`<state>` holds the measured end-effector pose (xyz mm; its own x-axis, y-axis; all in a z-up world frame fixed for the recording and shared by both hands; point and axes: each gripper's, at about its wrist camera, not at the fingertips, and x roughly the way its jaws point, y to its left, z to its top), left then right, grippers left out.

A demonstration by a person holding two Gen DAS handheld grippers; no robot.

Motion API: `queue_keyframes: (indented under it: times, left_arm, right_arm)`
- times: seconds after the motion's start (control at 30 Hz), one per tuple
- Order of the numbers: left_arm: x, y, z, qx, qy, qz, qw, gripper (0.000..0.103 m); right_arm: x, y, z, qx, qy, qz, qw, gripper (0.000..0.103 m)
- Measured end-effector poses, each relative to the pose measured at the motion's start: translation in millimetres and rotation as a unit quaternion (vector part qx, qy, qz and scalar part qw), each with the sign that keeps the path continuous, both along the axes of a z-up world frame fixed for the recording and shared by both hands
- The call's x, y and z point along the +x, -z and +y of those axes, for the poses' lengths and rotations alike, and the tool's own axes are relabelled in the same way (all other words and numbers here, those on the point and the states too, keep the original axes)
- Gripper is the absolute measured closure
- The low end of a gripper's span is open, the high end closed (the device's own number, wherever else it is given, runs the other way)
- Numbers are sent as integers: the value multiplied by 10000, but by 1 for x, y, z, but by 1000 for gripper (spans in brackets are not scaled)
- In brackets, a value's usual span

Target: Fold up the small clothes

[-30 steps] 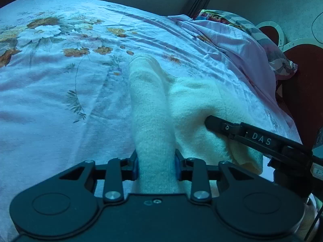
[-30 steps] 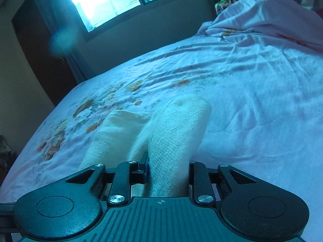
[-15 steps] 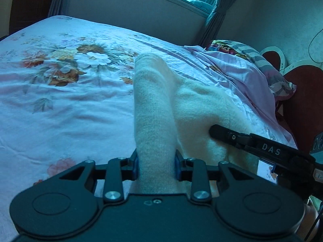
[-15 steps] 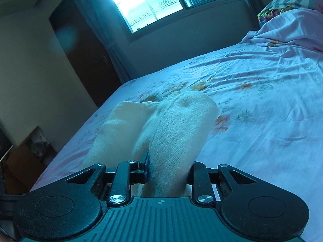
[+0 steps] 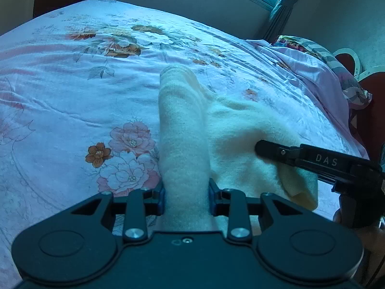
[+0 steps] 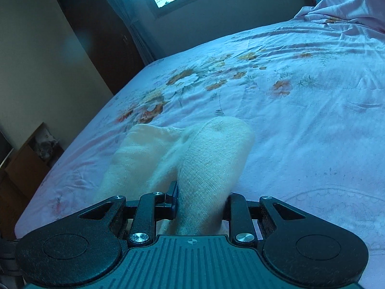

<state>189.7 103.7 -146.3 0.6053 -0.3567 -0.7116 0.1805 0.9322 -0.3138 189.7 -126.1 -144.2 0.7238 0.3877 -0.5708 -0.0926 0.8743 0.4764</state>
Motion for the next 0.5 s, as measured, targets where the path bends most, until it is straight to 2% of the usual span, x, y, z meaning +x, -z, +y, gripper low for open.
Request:
queue_keyframes:
  times: [0.07, 0.13, 0.2, 0.23, 0.27, 0.37, 0.5]
  left_arm:
    - [3, 9, -1, 152, 2, 32, 9999, 69]
    - [5, 14, -3, 231, 15, 70, 9997, 63]
    - [7, 14, -4, 320, 15, 75, 9995, 57]
    - [6, 12, -3, 355, 16, 69, 9993, 55]
    - [5, 9, -2, 390, 9, 29, 9992, 55]
    - [1, -5, 3, 459, -33, -259, 9986, 57]
    - [11, -27, 4, 267, -104, -519, 9982, 58]
  right_arm:
    - [5, 7, 2, -129, 10, 86, 9999, 80]
    - [12, 19, 4, -479, 56, 298, 9984, 79]
    - [15, 29, 1, -606, 188, 401, 9972, 65]
    - [15, 30, -1, -706, 288, 394, 9963, 52]
    - [13, 28, -4, -835, 421, 352, 9950, 47]
    - [8, 16, -15, -968, 652, 194, 9930, 47]
    - [6, -7, -16, -1120, 818, -209, 9901, 47]
